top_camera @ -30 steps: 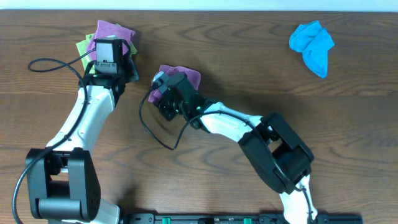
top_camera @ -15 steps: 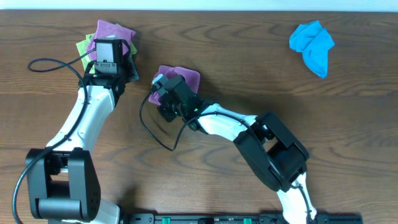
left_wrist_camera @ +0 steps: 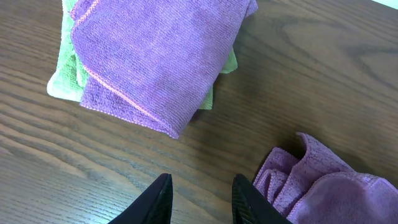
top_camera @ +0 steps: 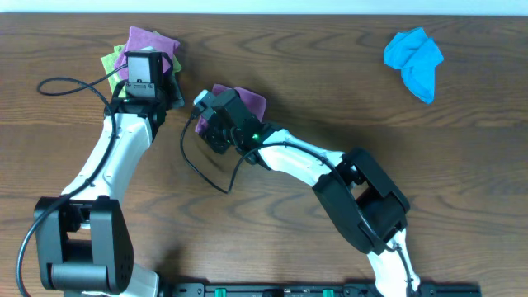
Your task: Fold the cloth
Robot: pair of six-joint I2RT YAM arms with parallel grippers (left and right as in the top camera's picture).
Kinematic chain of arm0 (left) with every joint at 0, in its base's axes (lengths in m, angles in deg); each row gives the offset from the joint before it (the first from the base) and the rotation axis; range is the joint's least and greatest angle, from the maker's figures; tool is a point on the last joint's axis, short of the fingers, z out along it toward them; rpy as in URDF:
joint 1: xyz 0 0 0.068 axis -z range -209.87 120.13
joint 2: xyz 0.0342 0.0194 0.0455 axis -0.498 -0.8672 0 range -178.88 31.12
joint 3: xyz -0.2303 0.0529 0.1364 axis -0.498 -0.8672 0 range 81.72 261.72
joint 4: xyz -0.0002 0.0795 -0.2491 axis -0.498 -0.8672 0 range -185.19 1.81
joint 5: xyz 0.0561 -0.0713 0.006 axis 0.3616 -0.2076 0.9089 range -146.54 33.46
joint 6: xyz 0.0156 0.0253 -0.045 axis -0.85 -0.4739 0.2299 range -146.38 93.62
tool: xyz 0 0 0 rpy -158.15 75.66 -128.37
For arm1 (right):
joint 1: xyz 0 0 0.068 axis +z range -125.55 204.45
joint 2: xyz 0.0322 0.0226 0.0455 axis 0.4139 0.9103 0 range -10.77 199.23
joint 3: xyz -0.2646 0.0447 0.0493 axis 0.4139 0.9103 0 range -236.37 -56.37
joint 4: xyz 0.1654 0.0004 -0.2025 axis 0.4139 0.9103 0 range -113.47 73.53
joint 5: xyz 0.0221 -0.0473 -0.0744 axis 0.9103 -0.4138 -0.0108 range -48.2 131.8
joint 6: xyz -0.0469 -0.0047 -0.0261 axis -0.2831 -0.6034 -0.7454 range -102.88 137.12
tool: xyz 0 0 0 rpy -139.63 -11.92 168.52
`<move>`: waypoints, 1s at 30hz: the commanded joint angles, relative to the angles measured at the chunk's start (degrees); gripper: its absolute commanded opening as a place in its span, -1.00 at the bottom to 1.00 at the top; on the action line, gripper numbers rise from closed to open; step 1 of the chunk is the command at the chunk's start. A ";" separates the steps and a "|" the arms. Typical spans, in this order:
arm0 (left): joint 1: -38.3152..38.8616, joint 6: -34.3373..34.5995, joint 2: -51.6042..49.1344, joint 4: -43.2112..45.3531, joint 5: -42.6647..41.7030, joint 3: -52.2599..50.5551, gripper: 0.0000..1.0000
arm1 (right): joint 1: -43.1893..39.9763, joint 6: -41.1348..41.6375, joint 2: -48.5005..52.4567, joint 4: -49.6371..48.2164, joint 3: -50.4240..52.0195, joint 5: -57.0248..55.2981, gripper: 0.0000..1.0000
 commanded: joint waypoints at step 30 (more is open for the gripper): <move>-0.31 -0.24 1.20 -0.04 0.00 1.16 -0.35 | -0.04 -7.48 2.97 -1.88 -1.73 -4.76 -0.97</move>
